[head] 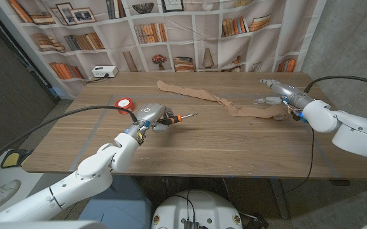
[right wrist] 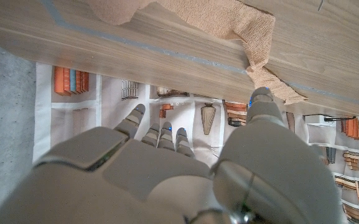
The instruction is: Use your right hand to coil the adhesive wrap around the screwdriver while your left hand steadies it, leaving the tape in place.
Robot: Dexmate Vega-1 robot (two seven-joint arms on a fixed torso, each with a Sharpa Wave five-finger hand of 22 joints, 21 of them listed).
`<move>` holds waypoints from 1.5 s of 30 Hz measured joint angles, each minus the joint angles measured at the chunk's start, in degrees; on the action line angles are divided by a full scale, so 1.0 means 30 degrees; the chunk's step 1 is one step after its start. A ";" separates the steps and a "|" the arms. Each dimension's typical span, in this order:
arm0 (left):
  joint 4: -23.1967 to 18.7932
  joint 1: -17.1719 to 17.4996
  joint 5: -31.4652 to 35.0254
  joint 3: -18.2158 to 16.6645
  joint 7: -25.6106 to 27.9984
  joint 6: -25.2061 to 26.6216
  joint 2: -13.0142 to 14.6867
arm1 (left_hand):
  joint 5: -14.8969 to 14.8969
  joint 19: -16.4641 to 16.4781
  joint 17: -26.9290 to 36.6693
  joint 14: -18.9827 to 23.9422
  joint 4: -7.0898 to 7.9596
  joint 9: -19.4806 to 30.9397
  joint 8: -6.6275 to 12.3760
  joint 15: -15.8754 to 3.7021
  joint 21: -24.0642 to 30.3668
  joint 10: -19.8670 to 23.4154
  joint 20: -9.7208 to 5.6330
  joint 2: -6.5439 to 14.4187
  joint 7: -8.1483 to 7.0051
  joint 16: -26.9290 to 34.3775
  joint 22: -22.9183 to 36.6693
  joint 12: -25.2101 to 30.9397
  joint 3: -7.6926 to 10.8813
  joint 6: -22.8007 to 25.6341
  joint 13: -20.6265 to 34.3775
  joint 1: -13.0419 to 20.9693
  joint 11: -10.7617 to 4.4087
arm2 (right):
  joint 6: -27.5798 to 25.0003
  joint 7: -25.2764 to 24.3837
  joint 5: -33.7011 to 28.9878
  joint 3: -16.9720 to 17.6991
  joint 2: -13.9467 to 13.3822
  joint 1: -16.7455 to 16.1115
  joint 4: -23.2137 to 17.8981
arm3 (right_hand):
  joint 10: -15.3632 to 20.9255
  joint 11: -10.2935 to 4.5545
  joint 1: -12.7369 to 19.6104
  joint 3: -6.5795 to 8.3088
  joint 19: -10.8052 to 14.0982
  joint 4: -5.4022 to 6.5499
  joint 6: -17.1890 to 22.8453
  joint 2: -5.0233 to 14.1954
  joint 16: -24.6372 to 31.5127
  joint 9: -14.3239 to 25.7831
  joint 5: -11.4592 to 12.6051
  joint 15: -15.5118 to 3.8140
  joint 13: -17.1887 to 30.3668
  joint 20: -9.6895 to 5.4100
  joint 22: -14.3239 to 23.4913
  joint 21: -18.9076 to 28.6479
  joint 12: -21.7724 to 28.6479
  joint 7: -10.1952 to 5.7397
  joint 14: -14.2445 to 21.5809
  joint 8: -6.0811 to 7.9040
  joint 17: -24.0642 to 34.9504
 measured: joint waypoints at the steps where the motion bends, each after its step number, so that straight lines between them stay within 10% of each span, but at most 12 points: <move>1: -0.0017 0.0018 0.0010 0.0001 0.0000 0.0010 0.0016 | -0.0001 0.0000 -0.0002 0.0068 0.0000 0.0000 0.0002 -0.0066 0.0016 0.0035 0.0000 0.0000 0.0000 -0.0002 -0.0003 0.0000 0.0000 0.0000 0.0001 0.0000 -0.0035 | 0.0108 0.0158 0.0083 -0.0036 -0.0026 0.0059 0.0065 | 0.0000 0.0000 0.0000 0.0000 0.0072 0.0000 0.0000 0.0000 0.0000 0.0000 0.0000 -0.0024 -0.0001 -0.0071 0.0000 0.0001 0.0000 0.0000 0.0024 0.0000 0.0000; 45: -0.0758 0.0453 0.0244 0.0090 -0.0537 0.0765 0.0079 | 0.0091 -0.0102 0.0046 0.0230 0.0033 0.0000 0.0191 -0.0029 0.0586 0.0162 -0.0102 -0.0036 0.0104 -0.0150 -0.0213 -0.0279 -0.0067 -0.0101 -0.0091 0.0036 0.0042 | 0.0068 0.4341 -0.2618 -0.2187 -0.1724 0.2725 0.0824 | -0.0207 -0.0764 0.0675 0.0002 0.0097 0.0159 -0.1276 -0.0175 -0.0093 -0.0001 0.0147 -0.0336 0.0093 -0.0106 0.0000 -0.0007 -0.0008 -0.0311 -0.0009 -0.0225 0.0002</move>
